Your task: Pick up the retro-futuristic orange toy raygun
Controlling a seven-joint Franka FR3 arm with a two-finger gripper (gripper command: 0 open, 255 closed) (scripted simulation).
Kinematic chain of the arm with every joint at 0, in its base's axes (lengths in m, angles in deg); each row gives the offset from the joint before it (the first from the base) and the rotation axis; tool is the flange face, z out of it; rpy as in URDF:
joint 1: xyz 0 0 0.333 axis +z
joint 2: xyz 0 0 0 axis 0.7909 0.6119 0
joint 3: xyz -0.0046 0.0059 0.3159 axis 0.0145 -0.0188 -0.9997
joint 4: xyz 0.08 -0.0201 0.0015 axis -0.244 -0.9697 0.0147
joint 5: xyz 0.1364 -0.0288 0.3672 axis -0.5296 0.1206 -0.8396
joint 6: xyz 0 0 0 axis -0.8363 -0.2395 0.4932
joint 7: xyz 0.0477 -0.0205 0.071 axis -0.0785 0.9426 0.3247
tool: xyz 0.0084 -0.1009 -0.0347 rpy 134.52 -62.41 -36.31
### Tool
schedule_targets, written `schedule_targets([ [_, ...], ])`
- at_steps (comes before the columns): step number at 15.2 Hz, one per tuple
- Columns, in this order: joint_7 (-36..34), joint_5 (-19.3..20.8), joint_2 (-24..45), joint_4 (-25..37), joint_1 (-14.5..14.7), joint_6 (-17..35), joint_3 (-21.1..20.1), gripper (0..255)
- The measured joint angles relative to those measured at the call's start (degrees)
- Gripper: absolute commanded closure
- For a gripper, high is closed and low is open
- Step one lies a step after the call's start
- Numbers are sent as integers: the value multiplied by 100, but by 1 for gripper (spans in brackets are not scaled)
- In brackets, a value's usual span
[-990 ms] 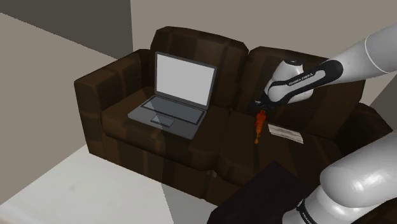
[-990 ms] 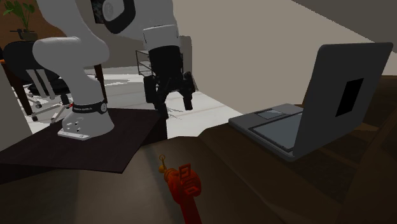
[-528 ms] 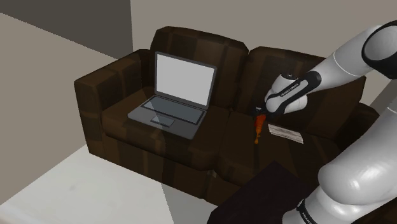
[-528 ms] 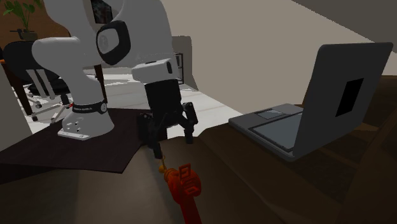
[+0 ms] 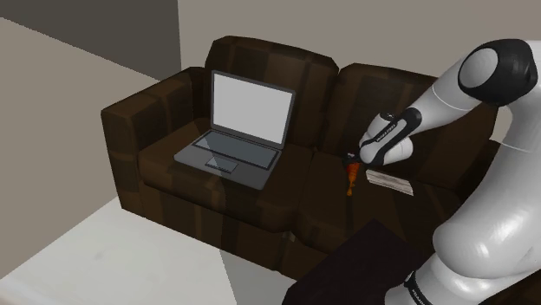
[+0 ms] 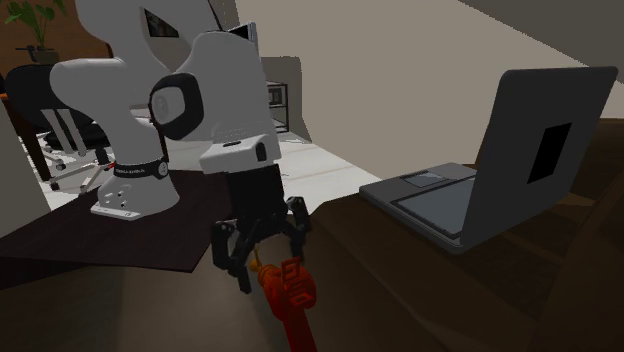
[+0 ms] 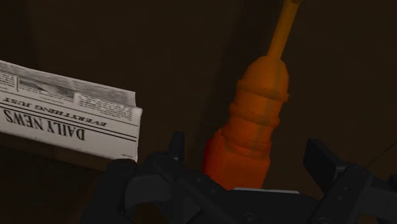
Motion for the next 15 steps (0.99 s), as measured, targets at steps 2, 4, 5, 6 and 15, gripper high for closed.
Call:
schedule_targets([
  [2,-72,39,193,27,39,165,44,0],
  [4,-98,56,272,25,53,245,68,255],
  [5,-101,56,290,32,54,259,68,255],
  [6,-103,56,299,36,54,265,69,255],
  [15,-94,50,261,32,47,235,64,255],
])
